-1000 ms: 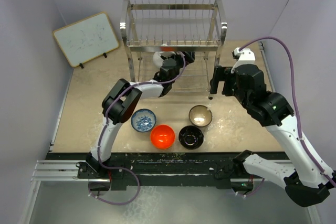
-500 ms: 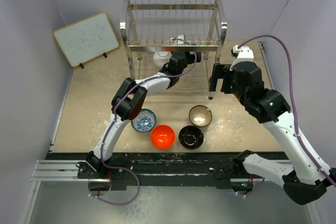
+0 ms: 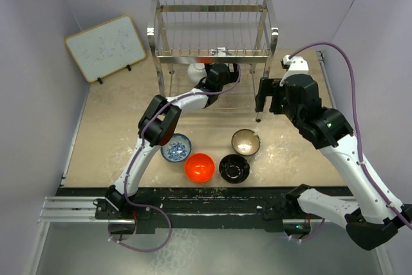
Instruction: Load the bowls into the dish rack
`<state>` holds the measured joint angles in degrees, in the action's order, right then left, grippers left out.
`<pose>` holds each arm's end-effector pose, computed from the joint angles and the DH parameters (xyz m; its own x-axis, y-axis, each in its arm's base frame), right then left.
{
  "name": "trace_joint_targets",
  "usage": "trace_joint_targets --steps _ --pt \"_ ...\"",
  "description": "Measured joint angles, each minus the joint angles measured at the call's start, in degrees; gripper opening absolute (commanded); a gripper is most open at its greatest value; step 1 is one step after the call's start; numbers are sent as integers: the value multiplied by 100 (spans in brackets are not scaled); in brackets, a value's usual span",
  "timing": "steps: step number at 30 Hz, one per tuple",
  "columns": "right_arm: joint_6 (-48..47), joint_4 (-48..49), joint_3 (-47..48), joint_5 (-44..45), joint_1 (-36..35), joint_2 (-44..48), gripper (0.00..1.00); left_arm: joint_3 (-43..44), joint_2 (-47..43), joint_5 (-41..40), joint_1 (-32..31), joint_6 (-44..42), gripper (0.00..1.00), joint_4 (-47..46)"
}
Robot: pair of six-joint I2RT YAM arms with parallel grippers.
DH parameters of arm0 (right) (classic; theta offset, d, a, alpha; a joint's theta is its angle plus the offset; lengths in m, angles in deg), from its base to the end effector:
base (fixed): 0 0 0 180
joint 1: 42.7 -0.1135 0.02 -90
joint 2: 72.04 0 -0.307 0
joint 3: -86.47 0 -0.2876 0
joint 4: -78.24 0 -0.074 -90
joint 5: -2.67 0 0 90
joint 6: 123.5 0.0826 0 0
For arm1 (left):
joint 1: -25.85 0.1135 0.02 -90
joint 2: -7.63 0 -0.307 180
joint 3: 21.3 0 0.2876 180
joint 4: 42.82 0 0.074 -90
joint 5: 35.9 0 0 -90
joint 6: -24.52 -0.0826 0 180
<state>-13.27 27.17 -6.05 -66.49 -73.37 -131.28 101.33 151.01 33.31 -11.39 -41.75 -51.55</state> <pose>0.2349 0.1052 0.4547 -0.3805 0.1501 -0.9125 -0.0673 0.9796 0.1892 0.5617 -0.3901 0.1632 -0.2682 -0.2687 -0.9251 0.1982 0.9244 -0.3259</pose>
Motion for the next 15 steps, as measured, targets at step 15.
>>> trace_joint_targets --steps 15 --pt "-7 35 -72 -103 52 0 99 -197 -179 -505 -4 212 99 339"
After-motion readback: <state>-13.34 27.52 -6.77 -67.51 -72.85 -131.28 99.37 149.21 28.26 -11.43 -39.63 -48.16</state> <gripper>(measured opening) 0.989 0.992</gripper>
